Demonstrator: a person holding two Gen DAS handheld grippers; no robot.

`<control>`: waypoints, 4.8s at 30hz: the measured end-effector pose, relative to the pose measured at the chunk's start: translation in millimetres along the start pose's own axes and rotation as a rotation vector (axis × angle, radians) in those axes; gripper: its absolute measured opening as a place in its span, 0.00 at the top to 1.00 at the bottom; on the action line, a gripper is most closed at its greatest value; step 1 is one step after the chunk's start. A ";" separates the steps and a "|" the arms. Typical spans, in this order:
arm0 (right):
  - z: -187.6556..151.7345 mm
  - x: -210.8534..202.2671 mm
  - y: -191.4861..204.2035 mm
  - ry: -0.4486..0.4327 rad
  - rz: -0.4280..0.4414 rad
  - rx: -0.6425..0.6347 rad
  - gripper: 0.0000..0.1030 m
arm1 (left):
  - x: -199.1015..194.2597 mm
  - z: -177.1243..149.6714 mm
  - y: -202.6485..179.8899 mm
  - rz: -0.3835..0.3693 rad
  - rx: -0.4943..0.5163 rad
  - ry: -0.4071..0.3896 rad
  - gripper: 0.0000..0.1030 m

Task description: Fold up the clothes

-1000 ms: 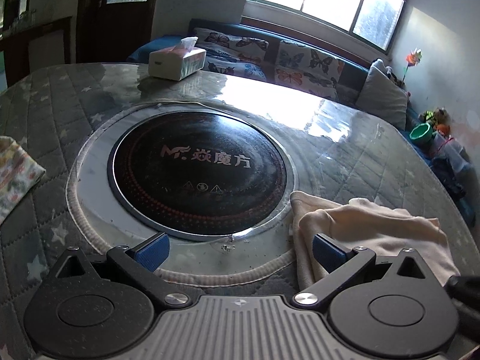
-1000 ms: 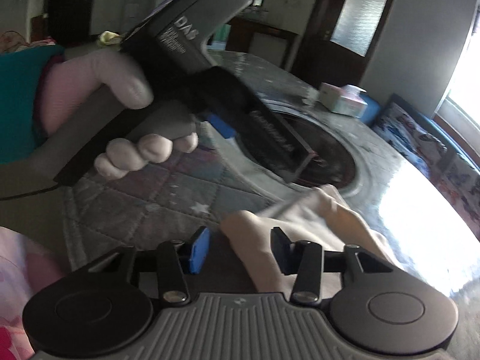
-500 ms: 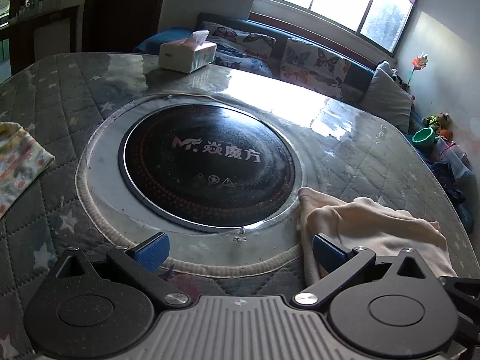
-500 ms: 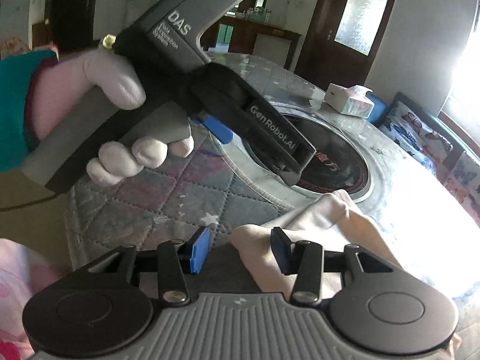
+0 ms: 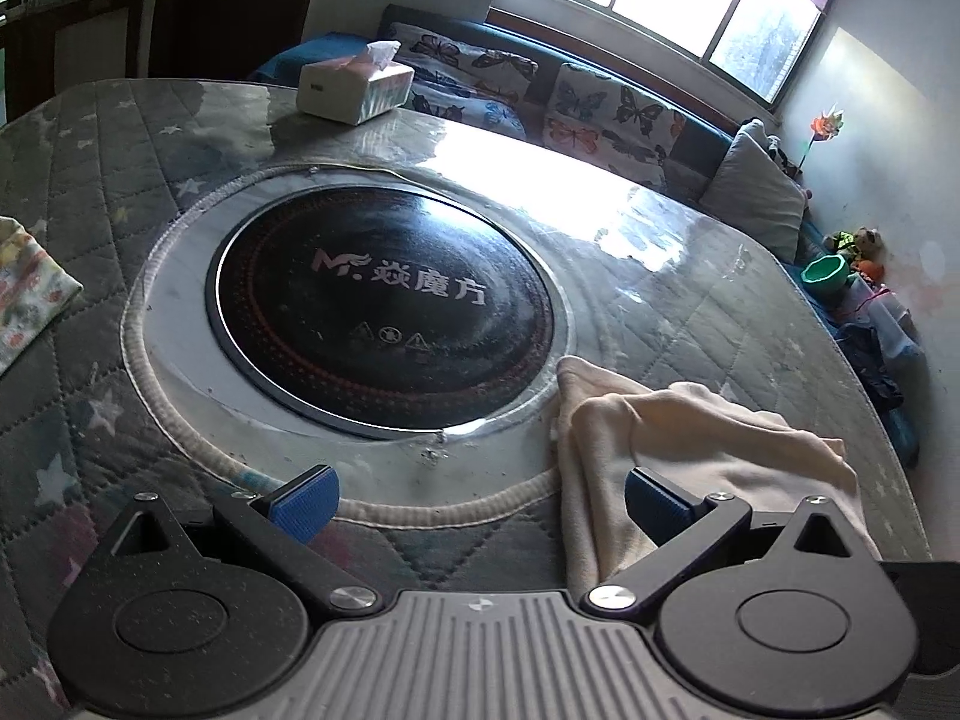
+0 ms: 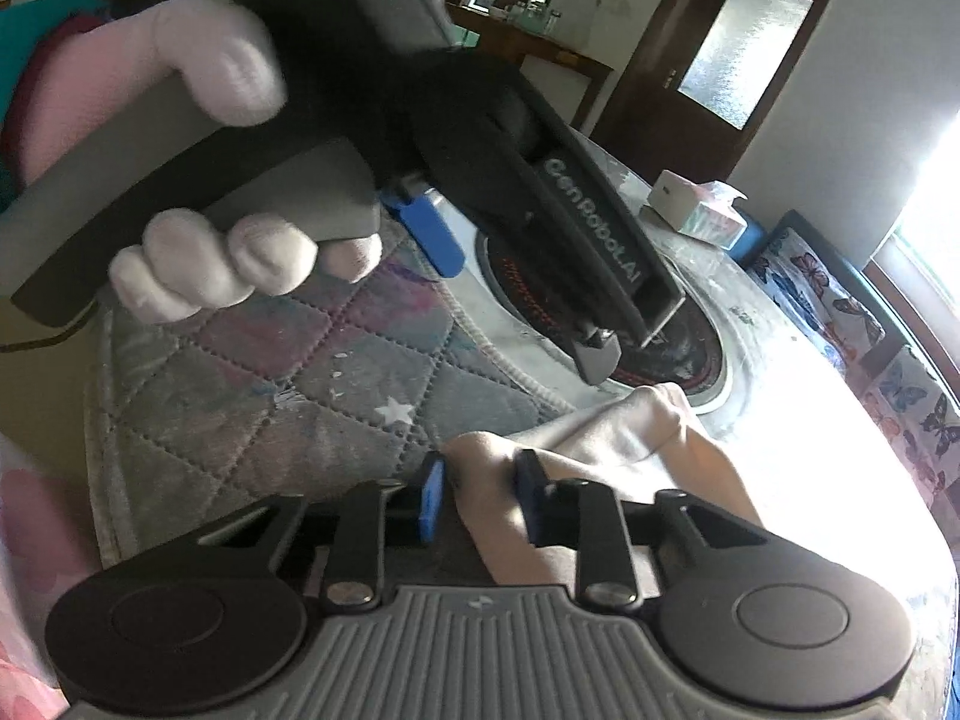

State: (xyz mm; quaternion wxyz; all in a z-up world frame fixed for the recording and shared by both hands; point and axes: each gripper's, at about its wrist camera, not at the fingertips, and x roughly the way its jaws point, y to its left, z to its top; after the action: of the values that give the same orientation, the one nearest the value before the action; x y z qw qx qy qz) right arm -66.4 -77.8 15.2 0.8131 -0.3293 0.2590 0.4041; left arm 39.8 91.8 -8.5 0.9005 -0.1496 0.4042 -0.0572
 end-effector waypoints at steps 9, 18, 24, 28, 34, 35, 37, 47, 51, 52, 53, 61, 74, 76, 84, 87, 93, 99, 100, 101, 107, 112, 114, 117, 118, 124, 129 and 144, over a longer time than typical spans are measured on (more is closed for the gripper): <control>0.0 -13.8 -28.7 -0.051 0.043 0.196 0.90 | -6.4 0.5 5.4 -0.116 -0.142 0.012 0.00; -6.5 -37.3 -70.2 -0.143 0.113 0.456 0.90 | 6.1 -4.7 14.8 -0.270 -0.384 0.083 0.01; -9.2 -45.4 -68.7 -0.165 0.142 0.462 0.91 | 25.7 -8.8 9.7 -0.388 -0.468 0.142 0.08; -11.0 -50.8 -67.8 -0.180 0.161 0.466 0.91 | 36.7 -8.5 5.7 -0.431 -0.497 0.158 0.24; -13.7 -58.8 -66.3 -0.202 0.190 0.472 0.91 | 53.3 -20.4 11.4 -0.484 -0.564 0.205 0.70; -14.9 -58.7 -65.4 -0.199 0.191 0.471 0.90 | 54.3 -21.3 13.4 -0.483 -0.567 0.207 0.73; -18.2 -60.3 -65.5 -0.200 0.192 0.476 0.86 | 55.7 -22.3 17.3 -0.481 -0.569 0.210 0.81; -63.5 -87.9 -101.9 -0.185 0.021 0.598 0.67 | 47.9 -19.7 13.7 -0.452 -0.490 0.194 0.82; -98.8 -85.6 -131.3 -0.121 -0.110 0.702 0.65 | 45.7 -17.9 10.2 -0.440 -0.468 0.192 0.82; -106.2 -82.8 -139.8 -0.110 -0.139 0.736 0.64 | 46.2 -16.0 8.4 -0.437 -0.463 0.191 0.82; -114.4 -80.5 -147.0 -0.100 -0.161 0.763 0.63 | 46.7 -14.2 6.5 -0.433 -0.457 0.190 0.81; -166.1 -63.9 -181.4 -0.062 -0.216 0.905 0.54 | 46.3 -13.9 0.2 -0.418 -0.428 0.187 0.81; -182.3 -57.2 -187.7 -0.139 -0.132 1.000 0.83 | 48.8 -10.8 -8.0 -0.400 -0.385 0.185 0.81; -182.0 -59.1 -186.8 -0.145 -0.126 1.011 0.87 | 48.4 -9.6 -11.3 -0.388 -0.369 0.183 0.82; -177.5 -93.3 -179.2 -0.217 -0.171 1.000 0.90 | 41.9 4.9 -40.0 -0.395 -0.259 0.158 0.82; -177.2 -112.8 -181.2 -0.237 -0.218 0.988 0.90 | 44.1 11.4 -62.3 -0.422 -0.211 0.163 0.82; -187.6 -154.4 -198.8 -0.241 -0.357 0.966 0.90 | 61.5 24.7 -114.6 -0.484 -0.122 0.177 0.82; -208.1 -181.2 -224.7 -0.209 -0.494 0.971 0.90 | 86.3 33.9 -170.8 -0.545 -0.043 0.199 0.82; -212.4 -184.1 -228.9 -0.204 -0.514 0.976 0.90 | 89.1 34.1 -178.4 -0.552 -0.027 0.200 0.82; -215.7 -186.1 -232.7 -0.198 -0.532 0.978 0.90 | 91.9 34.3 -186.0 -0.560 -0.012 0.201 0.82; -240.6 -192.5 -256.2 -0.158 -0.616 1.002 0.90 | 111.1 35.4 -230.4 -0.601 0.071 0.212 0.82; -262.5 -174.4 -279.3 -0.100 -0.645 1.034 0.90 | 134.2 29.9 -242.5 -0.591 0.104 0.243 0.81; -270.2 -164.6 -285.1 -0.081 -0.644 1.055 0.90 | 147.2 28.1 -240.3 -0.559 0.076 0.284 0.78; -287.3 -147.4 -292.5 -0.042 -0.615 1.099 0.86 | 155.6 24.4 -233.2 -0.526 0.049 0.314 0.69; -290.8 -144.4 -292.2 -0.036 -0.607 1.106 0.85 | 157.3 23.3 -230.8 -0.516 0.043 0.320 0.60; -304.5 -143.8 -278.0 -0.019 -0.584 1.124 0.72 | 149.8 18.1 -216.5 -0.545 0.024 0.338 0.54; -306.6 -150.0 -252.9 -0.010 -0.555 1.104 0.66 | 141.4 10.9 -210.3 -0.573 0.013 0.362 0.51; -281.8 -167.2 -213.9 0.084 -0.524 1.010 0.78 | 108.9 16.5 -186.4 -0.499 0.119 0.297 0.33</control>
State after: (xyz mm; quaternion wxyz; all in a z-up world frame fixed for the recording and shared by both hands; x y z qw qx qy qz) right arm -23.2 -466.7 17.0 0.9317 0.0315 0.3618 0.0017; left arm 128.0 -105.8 -16.7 0.7968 -0.1813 0.4783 -0.3216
